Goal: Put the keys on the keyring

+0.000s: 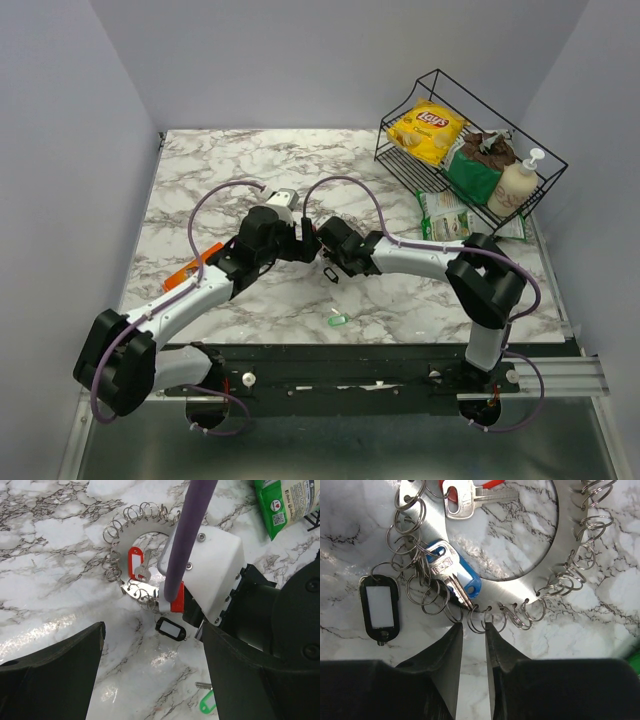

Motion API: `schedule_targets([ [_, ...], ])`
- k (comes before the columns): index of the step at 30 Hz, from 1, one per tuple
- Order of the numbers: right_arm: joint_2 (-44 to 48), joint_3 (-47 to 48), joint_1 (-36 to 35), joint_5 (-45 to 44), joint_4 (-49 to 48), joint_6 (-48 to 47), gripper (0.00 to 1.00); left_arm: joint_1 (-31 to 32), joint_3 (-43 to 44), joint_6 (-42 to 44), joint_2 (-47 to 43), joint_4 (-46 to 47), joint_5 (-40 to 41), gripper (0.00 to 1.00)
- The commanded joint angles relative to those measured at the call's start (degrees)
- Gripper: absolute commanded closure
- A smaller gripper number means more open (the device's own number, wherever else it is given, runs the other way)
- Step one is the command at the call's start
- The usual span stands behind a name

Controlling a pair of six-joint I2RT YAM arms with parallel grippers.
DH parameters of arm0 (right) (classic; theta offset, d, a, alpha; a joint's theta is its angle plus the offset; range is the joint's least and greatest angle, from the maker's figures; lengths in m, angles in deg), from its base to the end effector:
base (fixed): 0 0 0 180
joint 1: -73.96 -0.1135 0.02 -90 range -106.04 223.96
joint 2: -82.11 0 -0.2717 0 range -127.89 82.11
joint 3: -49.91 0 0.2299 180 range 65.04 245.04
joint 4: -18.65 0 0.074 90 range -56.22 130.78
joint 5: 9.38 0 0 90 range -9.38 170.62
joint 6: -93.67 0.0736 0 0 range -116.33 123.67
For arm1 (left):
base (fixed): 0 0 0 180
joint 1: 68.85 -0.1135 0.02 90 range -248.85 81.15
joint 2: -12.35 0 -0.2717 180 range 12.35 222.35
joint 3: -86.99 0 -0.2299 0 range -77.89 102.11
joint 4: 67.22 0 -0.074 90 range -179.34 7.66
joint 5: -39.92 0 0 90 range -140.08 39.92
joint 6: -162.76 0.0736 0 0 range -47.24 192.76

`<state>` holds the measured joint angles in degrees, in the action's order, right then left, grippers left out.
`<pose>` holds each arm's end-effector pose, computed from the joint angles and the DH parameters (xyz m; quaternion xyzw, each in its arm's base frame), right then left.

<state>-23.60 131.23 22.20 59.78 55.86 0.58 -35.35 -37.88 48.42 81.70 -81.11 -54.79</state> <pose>0.2501 0.2751 0.1545 -0.3998 0.8667 -0.0603 0.2921 0.2277 -0.1579 0.2418 0.0895 0.8525 -0.2793 0.4327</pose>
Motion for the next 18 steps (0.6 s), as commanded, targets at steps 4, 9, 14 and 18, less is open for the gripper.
schedule_targets([
  [4, -0.81, 2.36, -0.53, -2.54, -2.84, -0.42, 0.74, -0.18, -3.27, -0.97, -7.28, 2.19, 4.62, 0.14],
  [9, -0.73, 3.41, -0.44, -2.36, -3.45, -1.13, 0.8, -0.54, -5.64, -1.15, -11.77, 3.51, 6.82, 0.14],
  [14, -0.64, 3.68, -0.44, -1.4, -3.54, -1.65, 0.79, -0.62, -6.26, -0.97, -13.0, 3.86, 6.82, 0.14],
  [18, -0.02, 3.06, -0.44, -1.04, -3.72, -1.74, 0.78, -0.71, -6.26, -0.97, -12.56, 4.04, 6.38, 0.14],
])
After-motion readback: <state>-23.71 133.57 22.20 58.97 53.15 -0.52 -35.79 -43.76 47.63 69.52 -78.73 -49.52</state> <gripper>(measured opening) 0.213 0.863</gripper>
